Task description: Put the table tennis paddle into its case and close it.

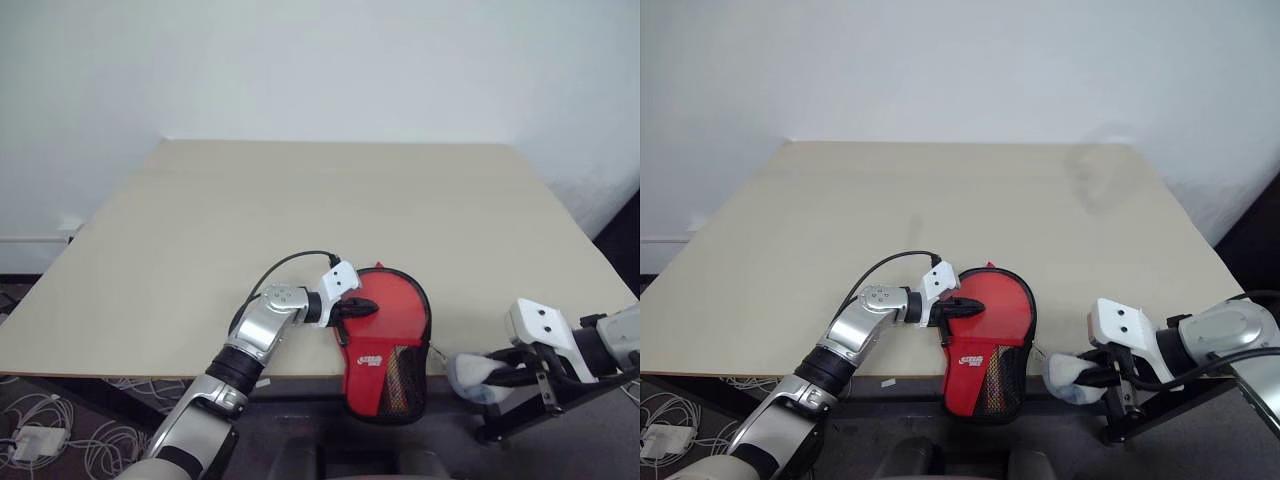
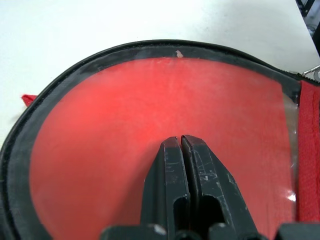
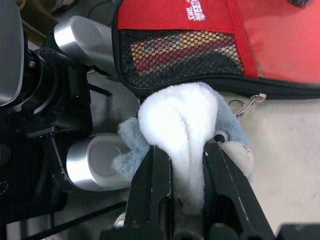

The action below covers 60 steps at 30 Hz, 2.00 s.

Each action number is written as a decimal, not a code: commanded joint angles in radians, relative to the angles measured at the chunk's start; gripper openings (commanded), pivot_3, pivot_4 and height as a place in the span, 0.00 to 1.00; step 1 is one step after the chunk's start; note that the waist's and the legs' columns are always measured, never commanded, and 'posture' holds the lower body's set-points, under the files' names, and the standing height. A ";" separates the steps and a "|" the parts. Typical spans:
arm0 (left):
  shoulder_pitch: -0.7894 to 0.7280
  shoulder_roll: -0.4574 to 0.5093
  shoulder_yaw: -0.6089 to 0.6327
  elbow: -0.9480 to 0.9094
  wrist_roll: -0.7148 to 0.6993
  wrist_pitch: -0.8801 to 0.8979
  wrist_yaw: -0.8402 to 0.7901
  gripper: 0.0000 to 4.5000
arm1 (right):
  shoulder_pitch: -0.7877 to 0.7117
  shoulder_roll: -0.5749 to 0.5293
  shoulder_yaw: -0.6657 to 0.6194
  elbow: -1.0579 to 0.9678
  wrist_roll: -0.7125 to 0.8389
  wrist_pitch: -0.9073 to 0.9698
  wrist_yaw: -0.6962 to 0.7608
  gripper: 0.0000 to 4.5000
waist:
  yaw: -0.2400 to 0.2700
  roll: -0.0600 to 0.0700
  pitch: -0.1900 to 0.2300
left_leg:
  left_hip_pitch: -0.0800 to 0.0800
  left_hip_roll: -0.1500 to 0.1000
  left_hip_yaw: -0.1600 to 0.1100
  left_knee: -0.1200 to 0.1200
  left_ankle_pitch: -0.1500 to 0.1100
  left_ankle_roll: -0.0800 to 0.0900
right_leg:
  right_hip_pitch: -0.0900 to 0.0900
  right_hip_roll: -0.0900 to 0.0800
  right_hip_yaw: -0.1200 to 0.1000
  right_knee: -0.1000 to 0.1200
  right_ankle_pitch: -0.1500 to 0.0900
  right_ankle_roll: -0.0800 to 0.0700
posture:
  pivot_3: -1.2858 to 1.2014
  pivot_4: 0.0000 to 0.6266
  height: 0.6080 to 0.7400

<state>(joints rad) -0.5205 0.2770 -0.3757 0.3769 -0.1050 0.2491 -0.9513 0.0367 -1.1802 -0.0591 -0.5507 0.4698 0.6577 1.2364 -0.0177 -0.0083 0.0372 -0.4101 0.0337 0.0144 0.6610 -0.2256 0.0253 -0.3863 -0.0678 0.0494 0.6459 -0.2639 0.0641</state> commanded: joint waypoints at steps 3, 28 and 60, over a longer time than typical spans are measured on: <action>0.016 0.012 -0.022 0.057 0.050 0.015 -0.004 0.00 | -0.106 0.043 0.054 0.095 -0.065 -0.019 -0.069 0.06 | -0.001 0.000 0.000 | 0.000 0.000 0.000 0.000 0.000 0.000 | 0.000 0.000 0.000 0.000 0.000 0.000 | 0.52 0.00 1.00; 0.003 0.007 -0.033 0.069 0.066 0.005 -0.036 0.00 | -0.179 0.075 0.161 -0.026 0.018 -0.046 0.052 0.06 | 0.000 0.000 -0.001 | 0.000 0.000 0.000 0.000 0.000 0.000 | 0.002 0.000 0.000 0.000 0.002 0.001 | 0.52 0.00 1.00; -0.039 0.007 -0.042 0.082 0.074 0.020 -0.057 0.00 | 0.197 0.052 0.118 -0.356 0.051 -0.086 -0.071 0.06 | 0.002 -0.007 -0.003 | 0.001 0.001 0.000 0.002 -0.002 0.000 | 0.003 0.000 -0.001 -0.001 0.000 0.000 | 0.52 0.00 1.00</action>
<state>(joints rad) -0.5626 0.2862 -0.3856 0.4103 -0.0843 0.2610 -1.0235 0.2556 -1.1460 0.0835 -0.8831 0.5005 0.5833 1.1863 -0.0153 -0.0157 0.0341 -0.4095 0.0347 0.0139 0.6630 -0.2271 0.0257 -0.3836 -0.0676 0.0481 0.6447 -0.2636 0.0643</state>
